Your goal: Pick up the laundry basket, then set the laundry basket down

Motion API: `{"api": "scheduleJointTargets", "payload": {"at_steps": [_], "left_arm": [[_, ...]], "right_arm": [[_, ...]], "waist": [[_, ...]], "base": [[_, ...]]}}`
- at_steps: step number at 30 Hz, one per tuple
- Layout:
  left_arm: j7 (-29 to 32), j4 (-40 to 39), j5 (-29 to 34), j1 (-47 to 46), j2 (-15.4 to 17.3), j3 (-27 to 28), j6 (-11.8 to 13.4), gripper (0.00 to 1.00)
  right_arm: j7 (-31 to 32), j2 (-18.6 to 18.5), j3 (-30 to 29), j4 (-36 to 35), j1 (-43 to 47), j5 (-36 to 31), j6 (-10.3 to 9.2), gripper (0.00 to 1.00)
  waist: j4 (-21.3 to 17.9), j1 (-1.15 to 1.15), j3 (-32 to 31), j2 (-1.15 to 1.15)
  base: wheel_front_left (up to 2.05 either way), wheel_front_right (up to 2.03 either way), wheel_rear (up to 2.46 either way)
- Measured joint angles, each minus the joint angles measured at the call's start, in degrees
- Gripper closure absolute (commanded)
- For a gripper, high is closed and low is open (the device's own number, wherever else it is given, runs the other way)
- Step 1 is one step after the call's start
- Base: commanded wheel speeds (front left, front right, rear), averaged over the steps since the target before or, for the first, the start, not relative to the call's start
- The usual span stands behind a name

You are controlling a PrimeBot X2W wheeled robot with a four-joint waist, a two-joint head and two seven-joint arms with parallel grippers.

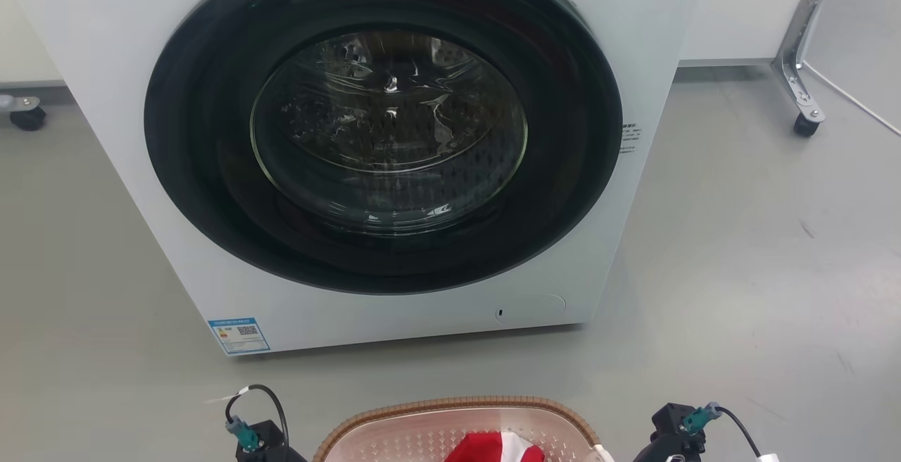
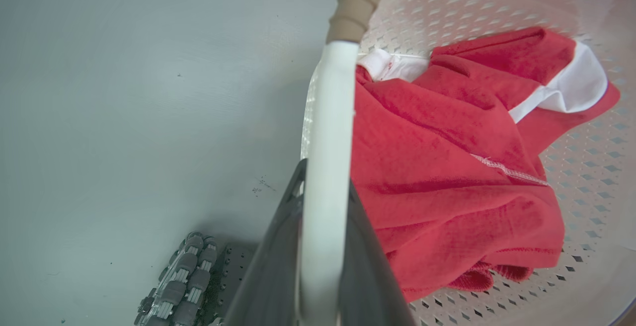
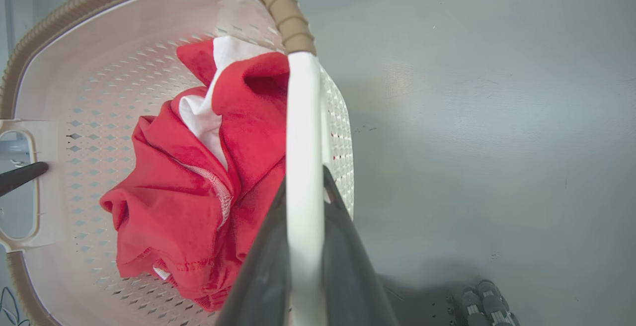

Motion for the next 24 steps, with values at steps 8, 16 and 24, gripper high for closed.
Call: {"api": "scheduleJointTargets", "payload": {"at_steps": [8, 16, 24], "left_arm": [[-0.97, -0.36, -0.1, -0.02, 0.07, -0.44, 0.32, 1.0], [-2.09, -0.75, -0.1, -0.39, 0.1, -0.63, 0.48, 1.0], [-3.83, -1.77, -0.1, -3.26, 0.18, -0.59, 0.77, 1.0]], "right_arm": [[-0.97, -0.04, 0.6, -0.2, -0.14, 0.05, -0.01, 1.0], [-2.07, -0.2, 1.01, -0.52, -1.38, 0.08, -0.01, 1.0], [-4.24, -0.83, 1.14, -1.09, -4.3, 0.05, -0.01, 1.0]], "waist": [[-0.02, 0.0, 1.74, 0.0], [-0.07, 0.01, 4.08, 0.0], [-0.12, 0.01, 8.36, 0.0]], "base": [[0.0, 0.0, 0.0], [0.0, 0.0, 0.0], [0.0, 0.0, 0.0]]}}
